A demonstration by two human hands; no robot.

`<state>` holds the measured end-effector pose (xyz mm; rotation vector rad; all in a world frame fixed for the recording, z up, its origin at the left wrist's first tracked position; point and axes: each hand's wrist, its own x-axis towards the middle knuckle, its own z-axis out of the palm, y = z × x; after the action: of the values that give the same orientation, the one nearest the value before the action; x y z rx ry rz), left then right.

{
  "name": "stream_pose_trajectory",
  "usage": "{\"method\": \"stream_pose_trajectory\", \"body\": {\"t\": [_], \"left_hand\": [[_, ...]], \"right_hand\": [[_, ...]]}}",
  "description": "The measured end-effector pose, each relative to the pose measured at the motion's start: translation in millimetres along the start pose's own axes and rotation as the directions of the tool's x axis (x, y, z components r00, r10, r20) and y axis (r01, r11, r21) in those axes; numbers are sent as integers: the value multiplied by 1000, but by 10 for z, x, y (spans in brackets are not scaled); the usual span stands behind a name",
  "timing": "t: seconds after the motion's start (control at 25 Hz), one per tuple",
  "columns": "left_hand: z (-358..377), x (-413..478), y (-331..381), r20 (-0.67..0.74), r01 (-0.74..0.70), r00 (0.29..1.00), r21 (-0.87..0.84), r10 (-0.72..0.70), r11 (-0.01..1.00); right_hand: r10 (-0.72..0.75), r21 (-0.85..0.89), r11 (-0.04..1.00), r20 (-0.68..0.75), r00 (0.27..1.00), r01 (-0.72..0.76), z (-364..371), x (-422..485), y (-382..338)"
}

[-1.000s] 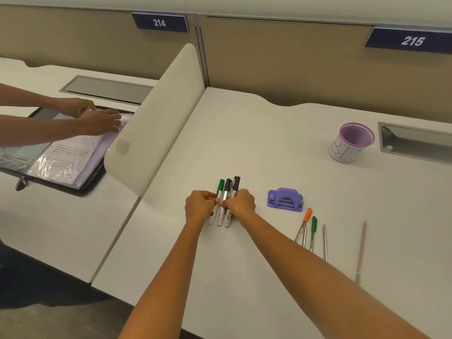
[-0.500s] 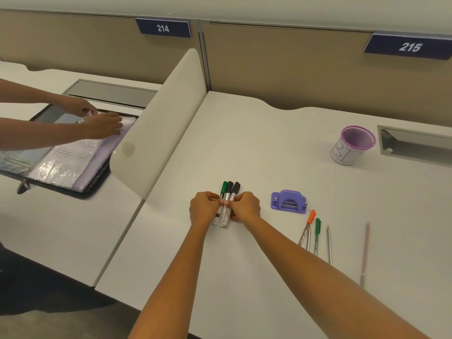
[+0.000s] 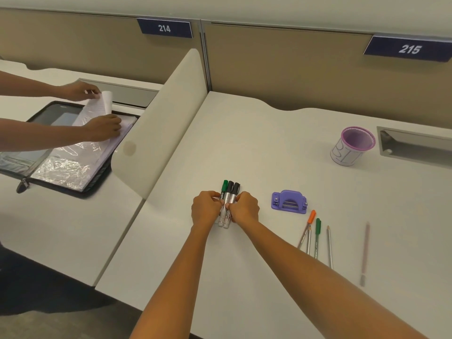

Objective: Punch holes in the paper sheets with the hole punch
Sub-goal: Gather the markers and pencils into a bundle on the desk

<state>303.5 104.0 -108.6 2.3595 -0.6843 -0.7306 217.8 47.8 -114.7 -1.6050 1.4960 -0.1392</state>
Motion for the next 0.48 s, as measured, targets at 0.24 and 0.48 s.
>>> {"method": "stream_pose_trajectory", "body": {"t": [0.24, 0.48], "left_hand": [[25, -7, 1, -4, -32, 999, 54, 32, 998], [26, -186, 89, -98, -91, 989, 180, 109, 979]], "right_hand": [[6, 67, 998, -3, 1000, -6, -24, -12, 35], [18, 112, 993, 14, 1000, -19, -140, -106, 42]]}}
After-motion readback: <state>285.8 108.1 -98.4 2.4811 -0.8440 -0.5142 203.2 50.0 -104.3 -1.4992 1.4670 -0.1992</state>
